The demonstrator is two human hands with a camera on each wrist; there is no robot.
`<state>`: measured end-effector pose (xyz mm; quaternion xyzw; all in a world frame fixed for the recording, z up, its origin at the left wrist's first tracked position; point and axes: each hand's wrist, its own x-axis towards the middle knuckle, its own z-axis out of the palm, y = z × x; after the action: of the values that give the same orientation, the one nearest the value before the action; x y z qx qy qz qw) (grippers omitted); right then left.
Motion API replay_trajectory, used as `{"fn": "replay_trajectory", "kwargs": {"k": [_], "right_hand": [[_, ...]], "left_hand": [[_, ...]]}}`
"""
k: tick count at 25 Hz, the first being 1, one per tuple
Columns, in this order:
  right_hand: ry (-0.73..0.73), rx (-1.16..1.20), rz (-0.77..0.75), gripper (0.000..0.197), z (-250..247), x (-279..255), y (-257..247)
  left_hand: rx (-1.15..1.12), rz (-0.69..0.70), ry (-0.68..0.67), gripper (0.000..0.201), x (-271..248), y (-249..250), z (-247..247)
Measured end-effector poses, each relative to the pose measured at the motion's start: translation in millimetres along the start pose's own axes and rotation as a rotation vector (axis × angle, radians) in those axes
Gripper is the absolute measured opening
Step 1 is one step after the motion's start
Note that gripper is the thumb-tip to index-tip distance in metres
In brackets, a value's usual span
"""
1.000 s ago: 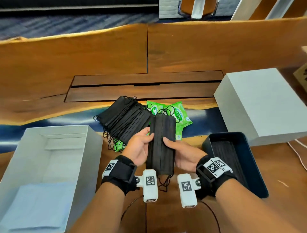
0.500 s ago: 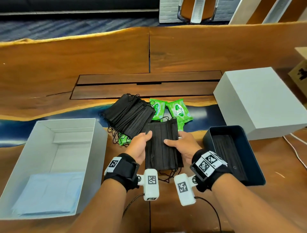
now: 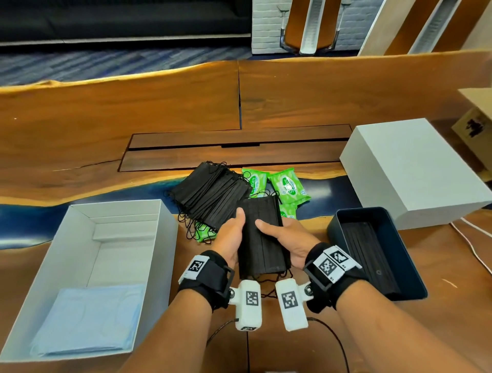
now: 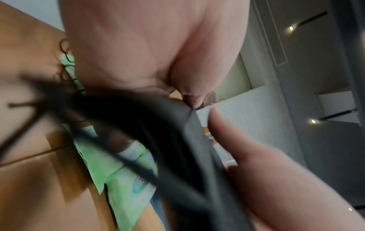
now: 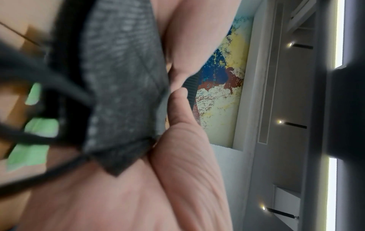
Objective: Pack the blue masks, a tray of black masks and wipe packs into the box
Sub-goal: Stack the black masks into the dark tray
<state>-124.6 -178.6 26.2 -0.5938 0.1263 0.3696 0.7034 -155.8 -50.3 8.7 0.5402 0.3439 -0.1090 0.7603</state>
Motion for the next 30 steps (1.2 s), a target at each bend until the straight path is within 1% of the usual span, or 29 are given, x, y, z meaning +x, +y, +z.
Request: {"fn": "replay_trajectory", "kwargs": {"k": [2, 4, 7, 9, 10, 12, 13, 14, 16, 17, 18, 20, 21, 23, 25, 26, 27, 28, 30], "right_hand": [[-0.004, -0.021, 0.035, 0.025, 7, 1, 3], [0.01, -0.051, 0.055, 0.028, 6, 4, 5], [0.033, -0.086, 0.029, 0.032, -10, 7, 0], [0.03, -0.076, 0.026, 0.032, -17, 1, -3], [-0.008, -0.074, 0.044, 0.031, -19, -3, -3], [-0.076, -0.073, 0.059, 0.035, -23, -8, -1], [-0.073, -0.03, 0.031, 0.037, -27, -10, 0], [-0.058, 0.068, -0.002, 0.041, -32, -10, 1], [-0.049, 0.352, -0.048, 0.044, -34, -9, 4], [-0.04, 0.443, -0.068, 0.041, -32, -9, 6], [-0.017, 0.47, -0.089, 0.036, -29, -9, 7], [0.059, 0.368, -0.131, 0.028, -29, -8, 4], [0.085, 0.284, -0.143, 0.027, -35, -8, -2], [0.066, 0.101, -0.124, 0.028, -57, -15, -18], [0.007, -0.021, -0.067, 0.032, -72, -20, -25], [-0.01, -0.041, -0.045, 0.031, -72, -22, -24], [-0.011, -0.034, -0.029, 0.028, -68, -23, -21], [-0.001, -0.009, -0.015, 0.027, -64, -23, -17], [0.048, 0.02, -0.008, 0.031, -61, -21, -12]], "left_hand": [[0.066, -0.001, 0.024, 0.055, 4, -1, 4], [0.071, 0.031, 0.082, 0.055, 10, -1, 1], [-0.059, 0.095, 0.134, 0.036, 20, 1, -11], [-0.131, 0.109, 0.15, 0.03, 22, -1, -11], [-0.191, 0.112, 0.141, 0.029, 21, 0, -7], [-0.359, 0.102, 0.102, 0.021, 18, 1, 2], [-0.446, 0.104, 0.089, 0.016, 17, 2, 5], [-0.524, 0.111, 0.086, 0.016, 16, 3, 7], [-0.625, 0.133, 0.079, 0.028, 15, 3, 14], [-0.641, 0.138, 0.067, 0.034, 14, 2, 18], [-0.647, 0.139, 0.052, 0.038, 12, 2, 23], [-0.635, 0.147, -0.001, 0.042, 8, 4, 22], [-0.61, 0.153, -0.04, 0.041, 8, 8, 12], [-0.489, 0.141, -0.13, 0.035, 7, 14, -11], [-0.306, 0.117, -0.167, 0.021, 0, 16, -21], [-0.224, 0.106, -0.17, 0.014, -5, 14, -17], [-0.155, 0.097, -0.164, 0.012, -8, 9, -11], [-0.107, 0.092, -0.161, 0.013, -11, 5, -3], [-0.045, 0.109, -0.117, 0.016, -9, 1, 4]]}}
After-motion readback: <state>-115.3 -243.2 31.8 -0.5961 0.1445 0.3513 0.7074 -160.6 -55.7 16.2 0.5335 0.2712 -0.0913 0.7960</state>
